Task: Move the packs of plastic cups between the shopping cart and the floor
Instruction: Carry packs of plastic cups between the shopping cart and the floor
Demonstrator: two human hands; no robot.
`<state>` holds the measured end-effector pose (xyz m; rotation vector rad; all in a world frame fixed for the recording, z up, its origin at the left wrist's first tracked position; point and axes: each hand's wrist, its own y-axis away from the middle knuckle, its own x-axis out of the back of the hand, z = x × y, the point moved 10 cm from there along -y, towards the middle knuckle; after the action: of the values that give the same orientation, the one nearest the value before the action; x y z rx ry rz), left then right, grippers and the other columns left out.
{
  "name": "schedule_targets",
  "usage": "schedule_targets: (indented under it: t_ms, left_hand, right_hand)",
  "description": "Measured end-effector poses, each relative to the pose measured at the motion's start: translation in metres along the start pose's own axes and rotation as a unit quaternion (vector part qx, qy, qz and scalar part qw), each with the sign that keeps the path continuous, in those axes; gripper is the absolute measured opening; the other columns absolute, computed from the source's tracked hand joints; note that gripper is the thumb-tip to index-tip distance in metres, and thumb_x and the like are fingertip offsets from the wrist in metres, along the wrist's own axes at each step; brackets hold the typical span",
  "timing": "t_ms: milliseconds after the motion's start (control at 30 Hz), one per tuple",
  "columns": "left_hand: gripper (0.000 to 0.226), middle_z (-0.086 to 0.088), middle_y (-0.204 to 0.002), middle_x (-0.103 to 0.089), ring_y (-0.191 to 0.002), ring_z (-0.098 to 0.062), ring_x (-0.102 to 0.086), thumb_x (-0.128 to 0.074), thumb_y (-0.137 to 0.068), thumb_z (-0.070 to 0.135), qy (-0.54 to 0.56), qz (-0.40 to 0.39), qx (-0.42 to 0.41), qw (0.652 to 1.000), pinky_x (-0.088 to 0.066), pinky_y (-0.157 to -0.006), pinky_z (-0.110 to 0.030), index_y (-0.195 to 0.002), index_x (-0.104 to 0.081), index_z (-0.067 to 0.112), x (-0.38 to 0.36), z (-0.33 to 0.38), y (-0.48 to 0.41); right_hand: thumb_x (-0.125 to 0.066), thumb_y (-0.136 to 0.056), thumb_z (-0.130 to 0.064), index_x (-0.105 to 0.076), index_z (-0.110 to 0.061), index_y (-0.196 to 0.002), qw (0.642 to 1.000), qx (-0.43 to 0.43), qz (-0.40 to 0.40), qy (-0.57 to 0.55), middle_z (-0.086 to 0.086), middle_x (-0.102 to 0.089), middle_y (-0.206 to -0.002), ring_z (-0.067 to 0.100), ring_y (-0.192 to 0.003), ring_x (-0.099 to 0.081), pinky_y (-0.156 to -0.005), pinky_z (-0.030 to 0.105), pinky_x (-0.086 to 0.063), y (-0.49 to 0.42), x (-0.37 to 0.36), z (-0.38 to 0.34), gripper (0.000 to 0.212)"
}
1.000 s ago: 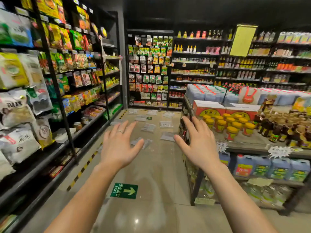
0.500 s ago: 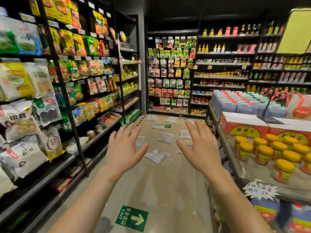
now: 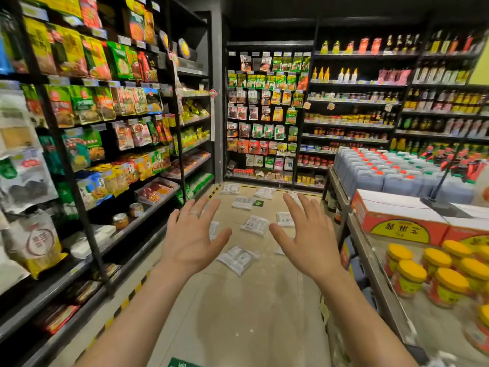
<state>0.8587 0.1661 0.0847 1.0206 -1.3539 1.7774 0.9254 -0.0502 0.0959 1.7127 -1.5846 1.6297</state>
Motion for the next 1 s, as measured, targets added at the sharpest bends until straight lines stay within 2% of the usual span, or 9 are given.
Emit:
schedule_targets:
  t_ms: [133,267,433,567,633,800,900,1000]
  left_hand:
    - [0.073,0.003,-0.161,-0.023,-0.150,-0.021,-0.014,-0.030,-0.091,0.070,0.008,0.005,-0.006,1.000,-0.014,-0.120,-0.045,-0.154,-0.022,0.034,-0.038,-0.023,-0.069]
    - [0.081,0.002,-0.159,-0.029,-0.147,-0.022,-0.022,-0.019,-0.083,0.072,0.012,0.017,-0.020,1.000,-0.020,-0.118,-0.048,-0.152,-0.028,0.032,-0.073,-0.054,-0.155]
    - [0.085,0.002,-0.160,-0.027,-0.148,-0.022,-0.019,-0.011,-0.080,0.073,0.016,0.014,-0.046,0.999,-0.016,-0.119,-0.048,-0.153,-0.026,0.033,-0.108,-0.090,-0.264]
    - [0.081,0.001,-0.161,-0.026,-0.149,-0.024,-0.018,-0.017,-0.083,0.073,0.025,-0.002,-0.060,0.998,-0.016,-0.118,-0.049,-0.153,-0.024,0.032,-0.145,-0.111,-0.328]
    - [0.076,0.002,-0.162,-0.023,-0.150,-0.024,-0.015,-0.024,-0.087,0.070,0.027,-0.018,-0.064,0.997,-0.015,-0.119,-0.049,-0.154,-0.023,0.033,-0.167,-0.118,-0.350]
    - [0.086,0.000,-0.160,-0.028,-0.149,-0.024,-0.019,-0.012,-0.079,0.074,0.018,-0.040,-0.076,0.996,-0.019,-0.117,-0.051,-0.152,-0.029,0.032,-0.226,-0.134,-0.404]
    - [0.087,-0.001,-0.159,-0.029,-0.148,-0.026,-0.020,-0.012,-0.079,0.075,0.012,-0.062,-0.080,0.995,-0.019,-0.117,-0.051,-0.152,-0.028,0.031,-0.269,-0.134,-0.442]
    - [0.086,-0.001,-0.159,-0.030,-0.147,-0.026,-0.022,-0.014,-0.079,0.074,0.012,-0.081,-0.089,0.993,-0.020,-0.117,-0.050,-0.152,-0.030,0.031,-0.313,-0.125,-0.488]
  right_hand:
    - [-0.036,-0.094,-0.064,-0.013,-0.039,-0.154,1.000,-0.002,-0.003,0.019,-0.001,-0.012,-0.163,0.024,-0.150,-0.004,-0.119,0.042,-0.009,-0.068,-0.043,0.010,0.068]
    - [-0.035,-0.092,-0.067,-0.018,-0.038,-0.153,0.999,-0.005,0.022,0.028,0.000,-0.018,-0.162,0.025,-0.150,-0.010,-0.118,0.043,-0.015,-0.153,-0.083,0.012,0.070]
    - [-0.039,-0.093,-0.065,-0.016,-0.037,-0.153,0.998,-0.032,0.038,0.049,0.000,-0.016,-0.163,0.025,-0.149,-0.011,-0.118,0.044,-0.015,-0.258,-0.131,0.009,0.070]
    - [-0.042,-0.093,-0.063,-0.023,-0.033,-0.153,0.997,-0.042,0.033,0.058,0.003,-0.024,-0.160,0.028,-0.147,-0.018,-0.117,0.044,-0.018,-0.313,-0.177,0.015,0.070]
    - [-0.042,-0.093,-0.062,-0.023,-0.032,-0.153,0.997,-0.048,0.027,0.056,0.005,-0.025,-0.160,0.028,-0.147,-0.019,-0.117,0.044,-0.018,-0.335,-0.201,0.025,0.070]
    - [-0.042,-0.093,-0.062,-0.026,-0.028,-0.153,0.997,-0.058,0.016,0.039,0.008,-0.029,-0.158,0.031,-0.144,-0.023,-0.114,0.048,-0.026,-0.388,-0.258,0.053,0.070]
    - [-0.041,-0.093,-0.063,-0.025,-0.029,-0.153,0.997,-0.080,0.007,0.022,0.008,-0.028,-0.158,0.030,-0.145,-0.022,-0.115,0.048,-0.025,-0.420,-0.292,0.082,0.071]
    - [-0.031,-0.087,-0.069,-0.027,-0.030,-0.152,0.995,-0.101,0.006,-0.001,0.008,-0.030,-0.157,0.031,-0.144,-0.024,-0.114,0.050,-0.026,-0.457,-0.324,0.119,0.076]
